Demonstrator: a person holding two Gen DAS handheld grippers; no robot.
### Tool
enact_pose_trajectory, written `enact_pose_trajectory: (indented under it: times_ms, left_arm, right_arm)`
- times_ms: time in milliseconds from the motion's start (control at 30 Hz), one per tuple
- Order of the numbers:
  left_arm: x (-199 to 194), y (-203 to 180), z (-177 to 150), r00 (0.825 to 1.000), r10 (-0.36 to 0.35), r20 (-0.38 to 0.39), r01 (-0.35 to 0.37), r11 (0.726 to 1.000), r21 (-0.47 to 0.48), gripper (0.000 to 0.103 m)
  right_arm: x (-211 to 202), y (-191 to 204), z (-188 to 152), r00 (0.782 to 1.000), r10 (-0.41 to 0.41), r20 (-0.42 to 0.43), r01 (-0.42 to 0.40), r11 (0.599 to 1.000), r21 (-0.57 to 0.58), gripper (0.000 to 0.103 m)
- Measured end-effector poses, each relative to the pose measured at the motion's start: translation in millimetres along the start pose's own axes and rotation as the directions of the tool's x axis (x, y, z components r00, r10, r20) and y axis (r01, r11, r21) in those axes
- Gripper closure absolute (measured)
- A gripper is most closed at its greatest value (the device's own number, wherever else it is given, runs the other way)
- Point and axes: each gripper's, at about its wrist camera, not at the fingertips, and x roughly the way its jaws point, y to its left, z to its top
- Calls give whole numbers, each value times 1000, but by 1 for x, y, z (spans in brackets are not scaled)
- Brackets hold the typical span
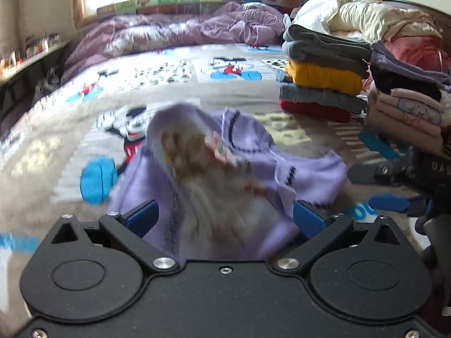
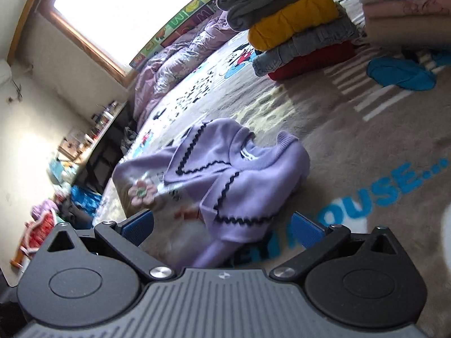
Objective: Fold clothes
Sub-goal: 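Grasp the sweatshirt's trimmed edge with the left gripper while the right gripper grasps the cuff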
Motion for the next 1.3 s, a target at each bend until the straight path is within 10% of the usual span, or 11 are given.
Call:
enact_pose_trajectory:
  times_ms: [667, 933, 1300]
  left_arm:
    - [121, -36, 120, 992, 3, -128, 25, 976, 214, 9]
    - [194, -38, 151, 968, 20, -251, 23, 986, 166, 32]
    - [265, -35, 157, 911, 101, -399, -15, 977, 212, 32]
  right_arm:
    - [53, -82, 27, 991, 48, 128, -56, 997, 58, 1]
    - [64, -86, 28, 990, 64, 126, -68, 997, 29, 6]
    - [78, -77, 22, 992, 100, 77, -96, 994, -52, 31]
